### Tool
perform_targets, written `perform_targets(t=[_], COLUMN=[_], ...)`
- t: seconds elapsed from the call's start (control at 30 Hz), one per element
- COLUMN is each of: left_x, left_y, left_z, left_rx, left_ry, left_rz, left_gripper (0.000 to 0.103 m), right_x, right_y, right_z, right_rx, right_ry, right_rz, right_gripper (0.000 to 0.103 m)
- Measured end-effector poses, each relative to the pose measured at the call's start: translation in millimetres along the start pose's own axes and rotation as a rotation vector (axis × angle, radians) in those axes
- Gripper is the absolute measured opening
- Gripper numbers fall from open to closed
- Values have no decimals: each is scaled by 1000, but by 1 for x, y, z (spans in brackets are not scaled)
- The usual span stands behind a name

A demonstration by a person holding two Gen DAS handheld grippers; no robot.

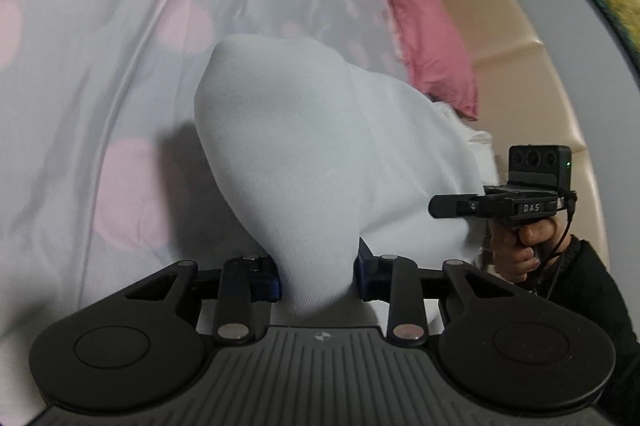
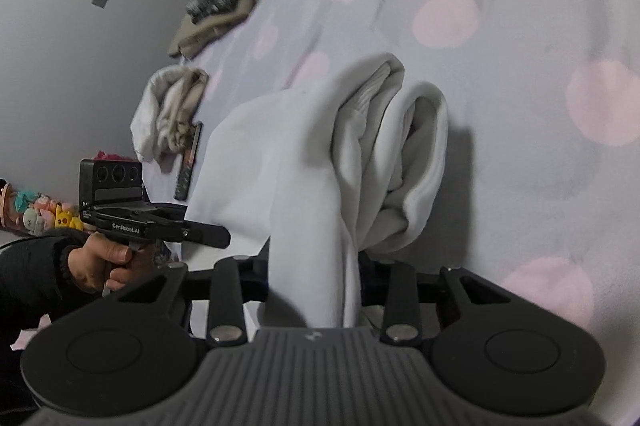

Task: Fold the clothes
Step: 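Lift the sweatshirt bundle with both tools and carry it toward the clothes stack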

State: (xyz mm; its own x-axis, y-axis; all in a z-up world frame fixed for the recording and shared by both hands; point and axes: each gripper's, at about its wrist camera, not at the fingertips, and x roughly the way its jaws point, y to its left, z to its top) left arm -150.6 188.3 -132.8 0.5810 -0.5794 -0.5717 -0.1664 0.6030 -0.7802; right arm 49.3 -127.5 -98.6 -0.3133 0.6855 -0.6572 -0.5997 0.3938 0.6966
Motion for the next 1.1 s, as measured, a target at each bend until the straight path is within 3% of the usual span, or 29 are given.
perform_targets(t=[0.23,0.47,0.73,0.97,1.1], left_x=[-57,-178,-330,-436,-478], left_y=[-27,-31,30,94,131], left_z=[32,79,96,118,129], left_rx=[101,220,200,118,76], left_ry=[3,-27,-90,-155,-170], left_rz=[18,97,244,370,426], left_gripper=[29,29,29,29,31], right_x=[-21,9,131,256,315], right_y=[55,151,277,370,402], right_z=[14,57,127,180,198], right_rx=[-42,-127,-185,-194,-174], right_ry=[-116,-198,-193,-163,-145], right_rz=[-13,35,141,191,225], right_gripper=[38,38,38,38,38])
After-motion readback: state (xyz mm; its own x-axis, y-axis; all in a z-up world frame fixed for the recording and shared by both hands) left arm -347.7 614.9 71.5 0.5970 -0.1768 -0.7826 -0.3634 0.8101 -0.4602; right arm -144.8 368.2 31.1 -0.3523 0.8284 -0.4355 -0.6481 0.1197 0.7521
